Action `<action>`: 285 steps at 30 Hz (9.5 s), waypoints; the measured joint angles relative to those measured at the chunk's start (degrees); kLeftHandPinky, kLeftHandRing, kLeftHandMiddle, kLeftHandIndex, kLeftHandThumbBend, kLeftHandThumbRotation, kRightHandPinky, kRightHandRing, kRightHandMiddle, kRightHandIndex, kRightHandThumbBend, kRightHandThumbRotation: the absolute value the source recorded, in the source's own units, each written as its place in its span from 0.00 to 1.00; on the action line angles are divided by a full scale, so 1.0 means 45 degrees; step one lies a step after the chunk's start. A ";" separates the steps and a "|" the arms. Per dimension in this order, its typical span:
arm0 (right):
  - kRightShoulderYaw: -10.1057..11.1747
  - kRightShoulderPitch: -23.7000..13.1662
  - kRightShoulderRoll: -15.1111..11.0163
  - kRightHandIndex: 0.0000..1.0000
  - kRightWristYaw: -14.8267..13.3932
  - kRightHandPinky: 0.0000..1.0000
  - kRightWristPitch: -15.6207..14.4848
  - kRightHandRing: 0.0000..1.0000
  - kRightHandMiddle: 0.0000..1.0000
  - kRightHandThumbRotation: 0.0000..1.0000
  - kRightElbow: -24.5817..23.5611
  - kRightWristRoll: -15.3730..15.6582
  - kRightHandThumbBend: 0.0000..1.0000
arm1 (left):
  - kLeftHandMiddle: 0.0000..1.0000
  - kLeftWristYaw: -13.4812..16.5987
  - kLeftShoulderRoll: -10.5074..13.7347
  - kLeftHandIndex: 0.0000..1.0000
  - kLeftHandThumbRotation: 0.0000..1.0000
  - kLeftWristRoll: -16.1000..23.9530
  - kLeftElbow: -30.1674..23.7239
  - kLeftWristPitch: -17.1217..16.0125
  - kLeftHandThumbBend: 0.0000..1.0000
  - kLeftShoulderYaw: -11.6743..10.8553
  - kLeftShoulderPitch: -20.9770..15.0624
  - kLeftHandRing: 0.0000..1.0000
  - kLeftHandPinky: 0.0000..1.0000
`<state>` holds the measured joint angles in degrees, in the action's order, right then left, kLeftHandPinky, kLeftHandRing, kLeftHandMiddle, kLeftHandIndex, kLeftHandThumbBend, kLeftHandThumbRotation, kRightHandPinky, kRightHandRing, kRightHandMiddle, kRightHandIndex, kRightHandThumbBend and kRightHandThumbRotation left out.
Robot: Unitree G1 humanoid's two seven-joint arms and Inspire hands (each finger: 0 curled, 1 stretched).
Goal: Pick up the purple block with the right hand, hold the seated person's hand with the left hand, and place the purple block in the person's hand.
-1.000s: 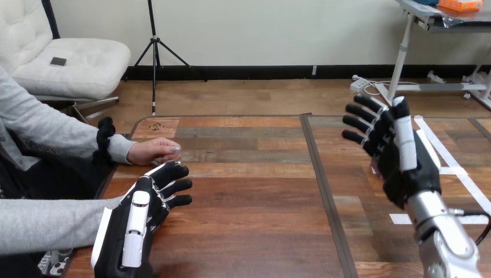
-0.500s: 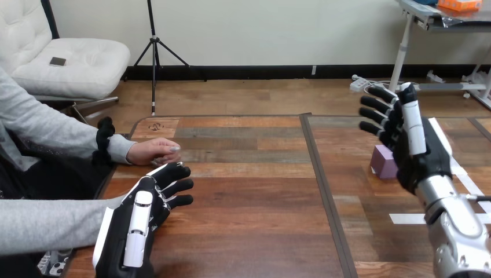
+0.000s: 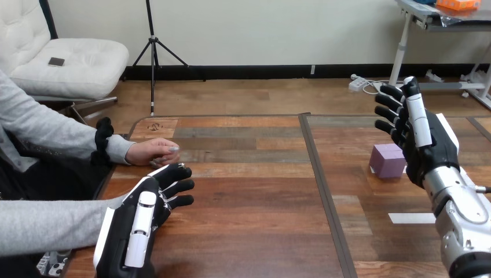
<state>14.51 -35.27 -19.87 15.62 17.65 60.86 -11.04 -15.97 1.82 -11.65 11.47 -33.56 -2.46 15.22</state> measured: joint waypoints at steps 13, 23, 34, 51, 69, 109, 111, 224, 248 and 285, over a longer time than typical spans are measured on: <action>-0.0027 -0.0809 -0.0352 0.88 -0.0618 0.88 -0.0015 0.91 0.90 0.84 0.1230 0.0606 0.71 | 0.74 0.0021 -0.0002 0.70 0.89 -0.0003 0.0000 0.0029 0.31 0.0010 -0.0001 0.73 0.66; -0.0025 -0.1365 -0.0684 0.90 -0.0842 0.89 -0.0170 0.91 0.91 0.79 0.1881 0.0806 0.71 | 0.73 0.0065 0.0005 0.69 0.89 0.0004 0.0000 0.0028 0.29 0.0008 -0.0001 0.72 0.64; -0.0243 -0.1915 -0.1044 0.91 -0.1354 0.88 -0.0502 0.92 0.92 0.80 0.2335 0.1559 0.70 | 0.73 0.0068 0.0049 0.69 0.90 0.0212 -0.0003 0.0028 0.33 0.0028 -0.0004 0.73 0.64; -0.0527 -0.2274 -0.1163 0.91 -0.2050 0.88 -0.0675 0.92 0.93 0.81 0.2593 0.2445 0.66 | 0.71 0.0068 0.0080 0.67 0.90 0.0254 -0.0164 0.0099 0.35 0.0083 0.0002 0.72 0.65; -0.1255 -0.2273 -0.1167 0.90 -0.2971 0.86 -0.0801 0.93 0.94 0.87 0.2799 0.3743 0.74 | 0.73 0.0116 0.0082 0.66 0.87 0.0281 -0.0218 0.0098 0.29 0.0120 0.0035 0.74 0.65; -0.3216 -0.2275 -0.1134 1.00 -0.3600 0.81 -0.3614 0.97 1.00 0.22 0.3029 0.5766 1.00 | 0.71 -0.0649 0.0148 0.62 0.46 0.0101 0.0391 -0.0822 0.34 0.0042 -0.0064 0.70 0.53; -0.3265 -0.2275 -0.1134 1.00 -0.3627 0.83 -0.3750 0.98 1.00 0.19 0.3038 0.5826 1.00 | 0.71 -0.0776 0.0156 0.62 0.43 0.0071 0.0541 -0.0947 0.35 0.0021 -0.0093 0.71 0.53; -0.4226 -0.2641 0.0011 0.76 -0.6069 0.42 -0.4616 0.59 0.69 0.07 0.3264 0.6227 1.00 | 0.66 -0.2548 0.0444 0.49 0.17 -0.1763 0.0558 -0.0666 0.44 -0.0190 -0.0096 0.70 0.51; -0.4471 -0.2641 0.0367 0.75 -0.6061 0.30 -0.4704 0.43 0.56 0.01 0.3288 0.6412 0.99 | 0.64 -0.2181 0.0539 0.49 0.17 -0.1748 0.0063 -0.0650 0.47 -0.0240 0.0041 0.69 0.50; -0.5389 -0.3487 -0.0130 0.64 -0.2190 0.35 -0.7047 0.41 0.47 0.20 0.3189 0.7004 1.00 | 0.61 -0.2153 0.0543 0.48 0.18 -0.1639 0.0056 -0.0809 0.45 -0.0210 0.0145 0.65 0.47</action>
<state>-9.74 -50.96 -20.46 5.76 -14.06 75.21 20.48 -25.65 4.27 -19.02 11.72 -37.20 -3.41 15.87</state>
